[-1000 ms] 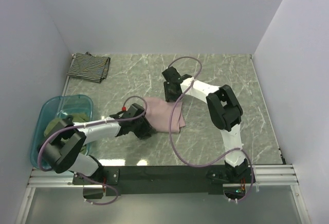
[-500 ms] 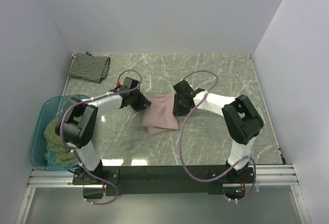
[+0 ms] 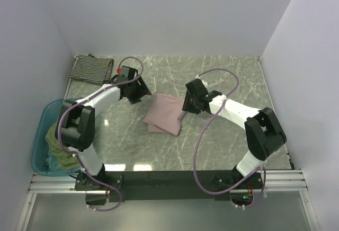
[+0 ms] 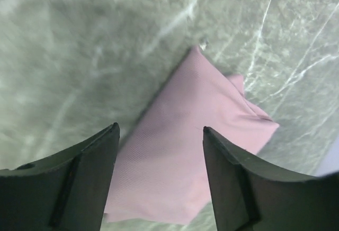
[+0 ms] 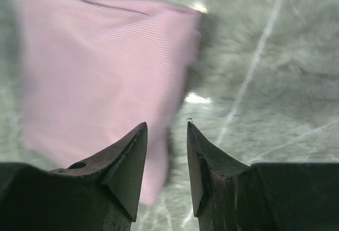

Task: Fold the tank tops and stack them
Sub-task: Fold the tank top, then neatly place the folded tank top to the corner

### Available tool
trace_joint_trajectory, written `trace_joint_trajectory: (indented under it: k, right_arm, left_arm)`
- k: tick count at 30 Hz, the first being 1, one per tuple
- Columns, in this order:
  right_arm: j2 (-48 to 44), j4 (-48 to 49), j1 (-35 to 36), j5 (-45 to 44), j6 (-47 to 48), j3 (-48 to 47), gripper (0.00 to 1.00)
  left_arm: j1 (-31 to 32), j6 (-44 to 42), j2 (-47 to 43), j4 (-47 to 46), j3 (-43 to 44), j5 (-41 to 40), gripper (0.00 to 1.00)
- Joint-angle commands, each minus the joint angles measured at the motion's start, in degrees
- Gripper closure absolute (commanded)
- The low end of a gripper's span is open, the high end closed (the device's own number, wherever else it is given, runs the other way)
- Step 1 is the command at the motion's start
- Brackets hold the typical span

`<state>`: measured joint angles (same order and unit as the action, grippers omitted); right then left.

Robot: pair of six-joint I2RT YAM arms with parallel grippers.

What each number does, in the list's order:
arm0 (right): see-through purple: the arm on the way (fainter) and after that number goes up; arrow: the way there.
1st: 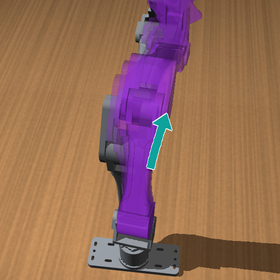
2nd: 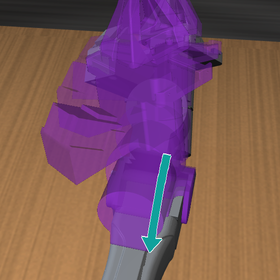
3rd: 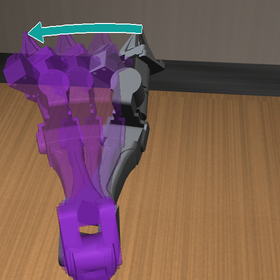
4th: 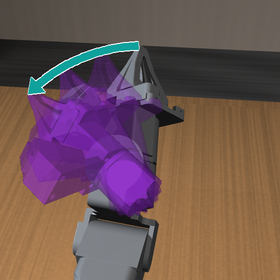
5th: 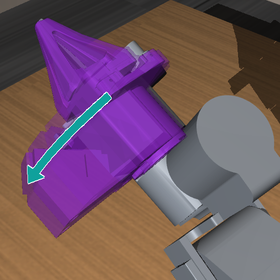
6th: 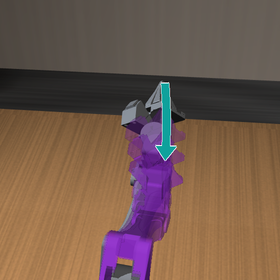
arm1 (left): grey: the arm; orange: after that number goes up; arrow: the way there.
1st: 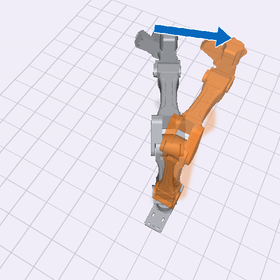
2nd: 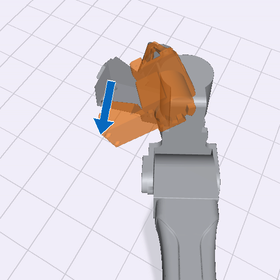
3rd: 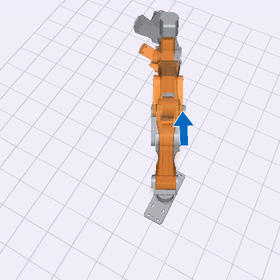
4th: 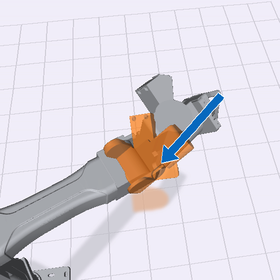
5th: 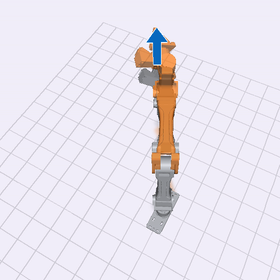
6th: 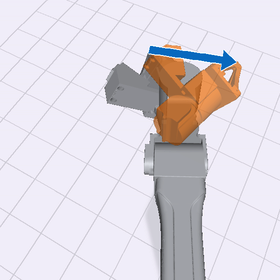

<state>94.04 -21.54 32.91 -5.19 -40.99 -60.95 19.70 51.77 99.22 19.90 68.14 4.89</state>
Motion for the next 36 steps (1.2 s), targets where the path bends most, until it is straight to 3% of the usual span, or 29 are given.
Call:
trace_joint_trajectory:
  k: [1, 4, 11, 19, 25, 36]
  right_arm:
    - [-2.8, -0.2, 1.8, -1.7, 1.1, -4.0, 0.57]
    - [0.4, -0.7, 3.5, 0.1, 1.4, -7.1, 0.58]
    - [6.3, 0.9, 4.3, 4.2, 1.9, -7.5, 0.59]
    - [10.9, 0.6, 0.7, 5.0, 3.4, -3.6, 0.6]
    - [10.7, 1.2, -2.0, 6.2, 4.3, -2.1, 0.6]
    - [12.0, 2.2, -2.0, 7.5, 3.8, -2.1, 0.61]
  left_arm:
    - [-1.1, -10.7, 1.8, 2.9, 4.4, 4.2, 0.29]
    - [-2.3, -13.5, 4.6, 2.0, 5.9, 11.3, 0.18]
    - [-4.1, -17.2, 9.1, 1.1, 6.8, 22.7, 0.18]
    - [-4.1, -17.5, 10.7, -0.3, 2.3, 25.2, 0.18]
    - [-3.4, -15.6, 10.6, -4.1, -6.2, 27.5, 0.19]
    - [0.1, -6.5, 12.9, -8.8, -11.4, 21.8, 0.21]
